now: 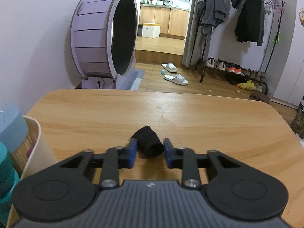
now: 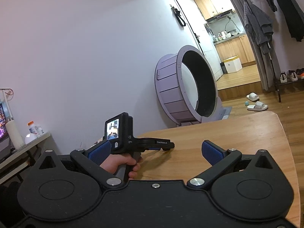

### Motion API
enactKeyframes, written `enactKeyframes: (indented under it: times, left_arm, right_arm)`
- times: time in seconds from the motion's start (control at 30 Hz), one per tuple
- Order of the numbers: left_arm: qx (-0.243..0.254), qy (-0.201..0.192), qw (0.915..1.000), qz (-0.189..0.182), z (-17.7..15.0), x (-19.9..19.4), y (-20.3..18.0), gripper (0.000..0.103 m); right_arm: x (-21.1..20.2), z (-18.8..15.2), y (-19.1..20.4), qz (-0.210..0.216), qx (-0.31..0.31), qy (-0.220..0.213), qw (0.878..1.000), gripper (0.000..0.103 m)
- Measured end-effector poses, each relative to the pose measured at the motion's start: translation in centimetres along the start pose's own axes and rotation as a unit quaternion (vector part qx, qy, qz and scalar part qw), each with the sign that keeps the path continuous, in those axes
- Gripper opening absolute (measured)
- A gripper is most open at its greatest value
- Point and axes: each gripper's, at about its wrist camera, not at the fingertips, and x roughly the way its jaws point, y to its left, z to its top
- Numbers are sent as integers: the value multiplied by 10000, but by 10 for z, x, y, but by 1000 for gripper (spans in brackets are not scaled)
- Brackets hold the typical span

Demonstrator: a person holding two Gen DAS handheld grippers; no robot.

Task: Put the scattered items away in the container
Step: 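Move the left gripper to the small black object on the table, then close the left gripper on the black object, then carry the black object over the cream bin and open the left gripper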

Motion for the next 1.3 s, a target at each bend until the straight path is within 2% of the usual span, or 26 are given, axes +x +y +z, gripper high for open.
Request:
enactKeyframes:
  times: [0.03, 0.1, 0.3, 0.57, 0.67, 0.8, 1.03, 1.17, 1.3]
  left_arm:
    - [-31, -10, 10000, -45, -1, -2, 2, 18]
    - [-50, -48, 9999, -75, -2, -7, 4, 16]
    - [146, -370, 9989, -229, -3, -42, 0, 14]
    - [461, -866, 9920, -795, -21, -135, -5, 14]
    - [465, -930, 9902, -931, -31, -166, 4, 14]
    - [429, -1015, 9895, -930, -44, -208, 25, 14]
    - [283, -1194, 9913, -472, -55, -260, 74, 14]
    - [94, -1142, 9934, 24, -54, -258, 109, 14]
    - [31, -843, 9954, 459, -55, -232, 136, 15]
  right_arm:
    - [0, 0, 0, 4, -16, 6, 10000, 103]
    - [-1, 0, 0, 2, -16, 6, 10000, 103]
    - [-2, 2, -2, 19, 1, -18, 10000, 103]
    - [-4, 1, -1, 96, 19, -48, 9999, 103]
    - [-5, 0, 4, 216, -7, -43, 9998, 103]
    - [-4, 0, 13, 522, -73, -29, 9986, 103]
    - [7, -6, 28, 764, -179, 151, 9968, 103]
    - [17, -10, 38, 843, -207, 243, 9959, 103]
    - [23, -15, 49, 961, -237, 308, 9946, 103]
